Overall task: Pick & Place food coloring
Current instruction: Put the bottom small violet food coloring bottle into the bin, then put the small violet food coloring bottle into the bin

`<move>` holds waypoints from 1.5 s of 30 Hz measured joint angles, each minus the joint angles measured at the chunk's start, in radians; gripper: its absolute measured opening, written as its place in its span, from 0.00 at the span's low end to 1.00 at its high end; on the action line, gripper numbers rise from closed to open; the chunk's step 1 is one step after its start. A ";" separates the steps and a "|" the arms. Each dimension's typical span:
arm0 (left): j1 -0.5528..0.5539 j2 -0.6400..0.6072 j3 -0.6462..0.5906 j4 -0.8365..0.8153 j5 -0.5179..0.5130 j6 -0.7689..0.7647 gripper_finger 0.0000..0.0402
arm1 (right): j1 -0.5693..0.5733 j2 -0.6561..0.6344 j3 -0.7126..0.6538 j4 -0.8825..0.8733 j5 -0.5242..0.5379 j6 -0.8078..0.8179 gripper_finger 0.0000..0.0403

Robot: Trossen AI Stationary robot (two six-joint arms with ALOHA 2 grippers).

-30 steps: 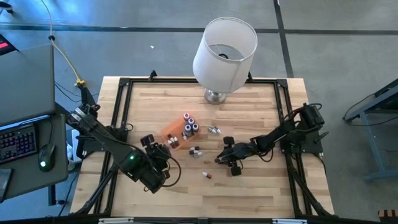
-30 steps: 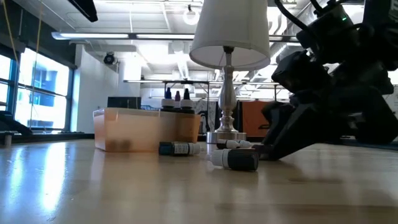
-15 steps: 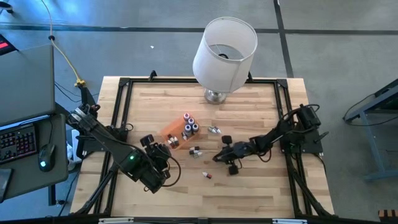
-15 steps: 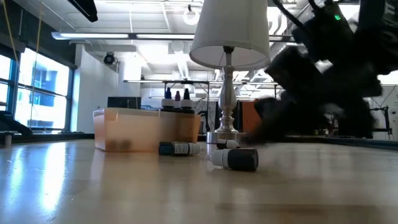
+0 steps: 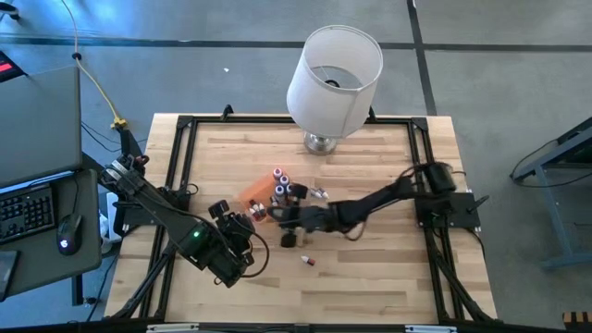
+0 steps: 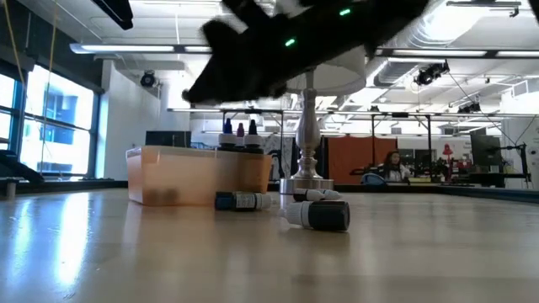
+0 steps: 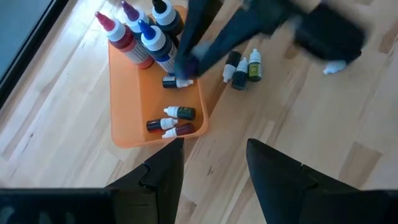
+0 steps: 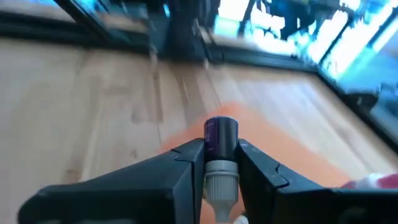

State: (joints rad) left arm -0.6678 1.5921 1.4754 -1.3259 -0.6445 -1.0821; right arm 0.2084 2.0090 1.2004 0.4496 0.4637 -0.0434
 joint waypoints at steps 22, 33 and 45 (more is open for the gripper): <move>0.000 0.000 0.000 -0.006 0.020 0.002 0.42 | -0.051 0.190 0.254 -0.246 -0.001 -0.059 0.32; -0.001 0.000 0.002 -0.003 0.027 -0.016 0.42 | 0.029 0.085 0.253 -0.387 0.044 -0.081 0.41; 0.000 0.000 0.002 0.003 0.032 -0.024 0.42 | 0.128 -0.226 0.135 -0.940 0.271 0.240 0.35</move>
State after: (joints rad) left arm -0.6678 1.5921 1.4770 -1.3225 -0.6121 -1.1057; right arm 0.3359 1.7828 1.3350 -0.4903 0.7346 0.1969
